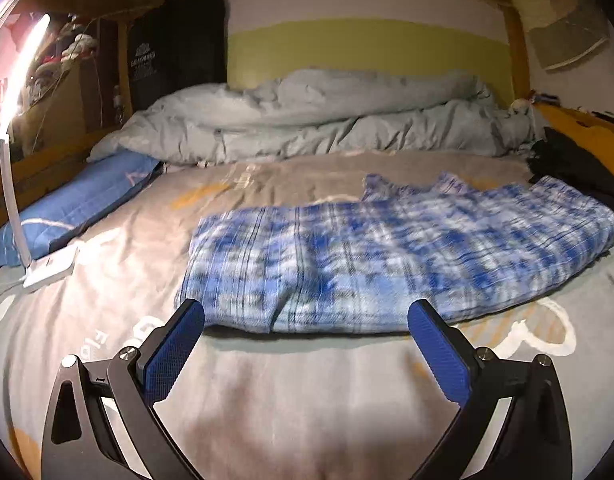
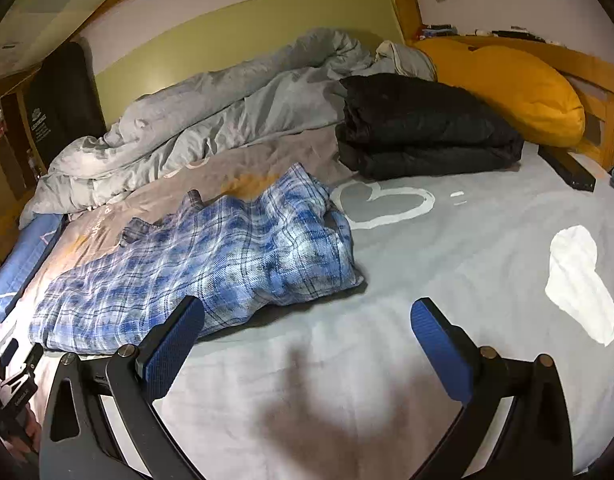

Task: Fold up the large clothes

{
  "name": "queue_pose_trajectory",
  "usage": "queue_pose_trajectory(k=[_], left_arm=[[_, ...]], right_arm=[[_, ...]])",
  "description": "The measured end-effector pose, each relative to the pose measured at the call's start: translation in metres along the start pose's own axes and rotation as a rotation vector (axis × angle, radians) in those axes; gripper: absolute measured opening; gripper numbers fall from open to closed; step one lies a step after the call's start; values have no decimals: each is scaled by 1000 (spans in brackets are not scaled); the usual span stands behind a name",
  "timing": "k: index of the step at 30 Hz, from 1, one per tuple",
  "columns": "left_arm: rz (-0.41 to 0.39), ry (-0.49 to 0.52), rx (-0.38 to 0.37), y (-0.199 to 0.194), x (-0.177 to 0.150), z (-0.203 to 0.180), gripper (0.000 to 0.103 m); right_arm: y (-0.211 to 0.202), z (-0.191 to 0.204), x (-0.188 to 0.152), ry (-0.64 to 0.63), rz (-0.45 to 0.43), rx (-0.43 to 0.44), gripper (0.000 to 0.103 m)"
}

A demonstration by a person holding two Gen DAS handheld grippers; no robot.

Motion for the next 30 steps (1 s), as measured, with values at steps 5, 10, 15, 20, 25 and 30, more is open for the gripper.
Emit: queue_pose_trajectory(k=[5, 10, 15, 20, 25, 30], left_arm=[[-6, -10, -9, -1, -1, 1, 103], [-32, 3, -12, -6, 0, -1, 103], [-57, -6, -58, -10, 2, -3, 103], [-61, -57, -87, -7, 5, -3, 103], [-68, -82, -100, -7, 6, 1, 103], [-80, -120, -95, -9, 6, 8, 103]], right_arm=[[17, 0, 6, 88, 77, 81, 102], [61, -19, 5, 416, 263, 183, 102], [81, -7, 11, 372, 262, 157, 70], [81, 16, 20, 235, 182, 63, 15], [25, 67, 41, 5, -118, -33, 8], [-20, 129, 51, -89, -213, 95, 8]])
Point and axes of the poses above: each gripper's, at about its wrist camera, not at the fingertips, and y roughly the way its jaws point, z to its left, x to its top, the point moved 5 cm from there along y, roughly the way its jaws point, and after that the axes turned 12 degrees about -x, right-handed, at the moved point
